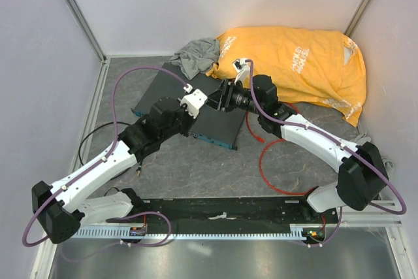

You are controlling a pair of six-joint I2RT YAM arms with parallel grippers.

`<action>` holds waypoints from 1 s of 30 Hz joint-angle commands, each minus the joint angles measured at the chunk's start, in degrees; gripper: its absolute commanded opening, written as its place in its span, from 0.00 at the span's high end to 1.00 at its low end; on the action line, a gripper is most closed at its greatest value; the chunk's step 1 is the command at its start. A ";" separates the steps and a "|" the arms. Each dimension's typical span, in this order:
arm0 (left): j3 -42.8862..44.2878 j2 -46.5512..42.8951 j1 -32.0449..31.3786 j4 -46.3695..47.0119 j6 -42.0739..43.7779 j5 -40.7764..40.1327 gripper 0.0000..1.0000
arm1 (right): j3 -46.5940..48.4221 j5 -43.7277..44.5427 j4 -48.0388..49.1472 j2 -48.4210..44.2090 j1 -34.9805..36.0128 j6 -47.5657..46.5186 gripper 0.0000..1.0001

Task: Insert the plug into the switch port
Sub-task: Pick up the connector from the center of the board.

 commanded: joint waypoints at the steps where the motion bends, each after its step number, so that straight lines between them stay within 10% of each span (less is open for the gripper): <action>1: 0.22 0.18 -0.73 1.13 2.34 -1.47 0.99 | 2.47 -0.94 3.11 0.73 0.34 2.77 0.54; 8: 0.22 0.18 -0.81 1.40 1.73 -2.44 0.96 | 1.15 -4.01 4.08 1.52 0.43 4.44 1.00; 18: -1.45 -5.88 6.64 4.73 -6.60 13.35 0.42 | -8.51 -12.97 24.43 0.56 -2.91 4.36 1.00; 30: -5.14 -3.78 18.52 18.35 -16.01 52.57 0.20 | -19.33 -23.87 59.86 2.14 -6.96 9.97 1.00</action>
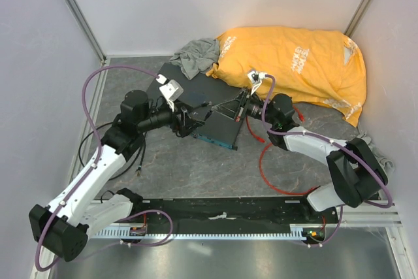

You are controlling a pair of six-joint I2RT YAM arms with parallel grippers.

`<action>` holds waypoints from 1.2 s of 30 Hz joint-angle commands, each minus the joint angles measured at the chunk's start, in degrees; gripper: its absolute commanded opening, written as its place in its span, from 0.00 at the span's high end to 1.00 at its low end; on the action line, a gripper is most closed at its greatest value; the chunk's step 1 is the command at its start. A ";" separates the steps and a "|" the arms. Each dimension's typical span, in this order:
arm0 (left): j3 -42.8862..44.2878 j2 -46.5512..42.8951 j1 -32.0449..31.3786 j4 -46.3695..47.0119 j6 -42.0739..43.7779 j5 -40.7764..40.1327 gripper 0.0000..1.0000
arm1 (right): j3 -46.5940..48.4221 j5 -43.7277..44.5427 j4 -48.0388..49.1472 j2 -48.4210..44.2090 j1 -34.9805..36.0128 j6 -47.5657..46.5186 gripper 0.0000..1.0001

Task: Insert the plug into the switch port
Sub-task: Pick up the connector from the center of the board.

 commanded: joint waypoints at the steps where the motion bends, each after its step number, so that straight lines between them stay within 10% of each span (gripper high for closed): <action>1: -0.49 3.13 1.25 8.37 -6.06 16.01 0.20 | -0.51 -6.06 21.48 1.18 -0.38 4.73 1.00; 14: -2.42 9.29 4.33 28.40 -24.69 27.35 0.40 | -0.07 -8.09 25.10 2.58 -0.47 4.30 1.00; 36: -2.86 11.84 4.42 28.24 -27.77 28.41 0.72 | 0.02 -8.62 24.57 2.23 -0.29 2.72 1.00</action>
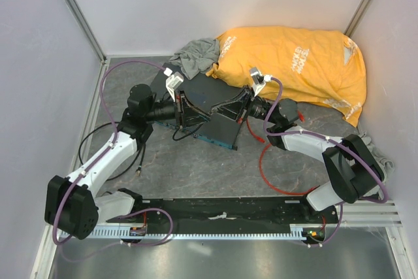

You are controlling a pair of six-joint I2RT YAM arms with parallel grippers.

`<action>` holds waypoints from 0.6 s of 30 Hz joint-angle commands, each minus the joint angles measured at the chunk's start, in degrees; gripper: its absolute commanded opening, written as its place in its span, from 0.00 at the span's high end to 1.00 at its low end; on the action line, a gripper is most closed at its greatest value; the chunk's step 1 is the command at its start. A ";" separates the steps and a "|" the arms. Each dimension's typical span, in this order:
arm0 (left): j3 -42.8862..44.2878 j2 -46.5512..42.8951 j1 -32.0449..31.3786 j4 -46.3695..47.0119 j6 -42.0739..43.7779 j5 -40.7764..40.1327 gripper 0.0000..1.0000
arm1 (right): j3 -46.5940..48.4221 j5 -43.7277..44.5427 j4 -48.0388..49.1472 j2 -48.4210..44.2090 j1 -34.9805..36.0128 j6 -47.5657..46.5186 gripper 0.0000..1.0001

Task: Insert the plug into the switch port
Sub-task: Pick up the connector from the center of the board.

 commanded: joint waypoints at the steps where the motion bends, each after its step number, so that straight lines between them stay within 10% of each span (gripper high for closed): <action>1: 1.22 0.15 0.22 1.42 -1.76 2.27 0.76 | 0.39 -1.58 4.68 -0.06 -0.05 -1.72 1.00; 7: 3.32 -1.26 0.66 -6.72 4.81 -0.09 0.98 | 0.39 -1.67 1.97 0.38 -0.05 -3.99 0.98; 10: 8.75 -2.84 1.63 -23.93 16.49 -7.46 0.98 | 0.82 0.44 -5.67 -0.58 -0.14 -8.29 0.73; 18: 22.75 -5.04 2.07 -50.07 37.95 -69.66 0.98 | 1.88 12.21 -31.32 -7.53 -0.23 -23.85 0.43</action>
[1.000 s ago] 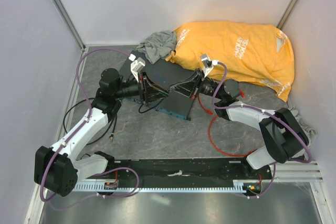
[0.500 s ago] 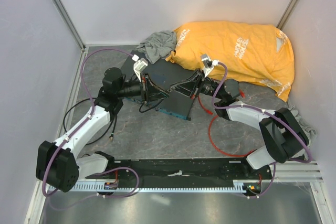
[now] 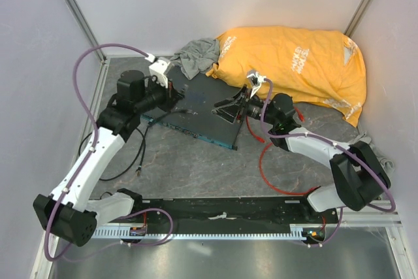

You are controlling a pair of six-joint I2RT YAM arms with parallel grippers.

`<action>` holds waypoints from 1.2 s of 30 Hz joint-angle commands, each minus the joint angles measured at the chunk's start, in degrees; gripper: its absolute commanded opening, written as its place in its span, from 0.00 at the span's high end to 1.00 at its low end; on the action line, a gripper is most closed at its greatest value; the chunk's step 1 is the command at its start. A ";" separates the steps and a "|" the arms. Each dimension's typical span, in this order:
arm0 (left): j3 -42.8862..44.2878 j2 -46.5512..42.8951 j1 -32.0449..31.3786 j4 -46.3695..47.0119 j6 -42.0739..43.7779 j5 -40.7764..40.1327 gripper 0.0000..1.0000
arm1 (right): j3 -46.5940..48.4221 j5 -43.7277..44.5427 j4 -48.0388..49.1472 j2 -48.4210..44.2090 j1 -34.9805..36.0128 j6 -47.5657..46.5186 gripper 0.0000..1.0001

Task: Insert the plug into the switch port
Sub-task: Pick up the connector from the center of the board, then insert the connector into the switch port.

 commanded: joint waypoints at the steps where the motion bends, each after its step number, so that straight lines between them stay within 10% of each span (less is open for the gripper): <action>1: 6.69 -1.78 0.43 -13.58 15.38 -41.08 0.98 | 2.12 8.91 -13.73 -4.56 -0.12 -11.62 0.36; 5: 4.86 0.67 0.52 -14.37 21.28 -56.21 0.99 | 2.82 11.65 -17.87 -3.95 -0.12 -14.70 0.21; 10: -3.91 2.70 1.39 -12.45 20.58 -56.60 0.99 | 5.45 14.99 -20.68 -0.97 -0.20 -18.38 0.06; 19: -20.36 6.56 10.44 4.67 21.64 -46.24 0.98 | 10.64 18.25 -20.33 7.29 -0.20 -22.70 0.02; 36: -21.96 21.32 23.19 17.53 26.56 -22.67 0.98 | 7.04 17.11 -19.81 5.28 -0.29 -22.53 0.03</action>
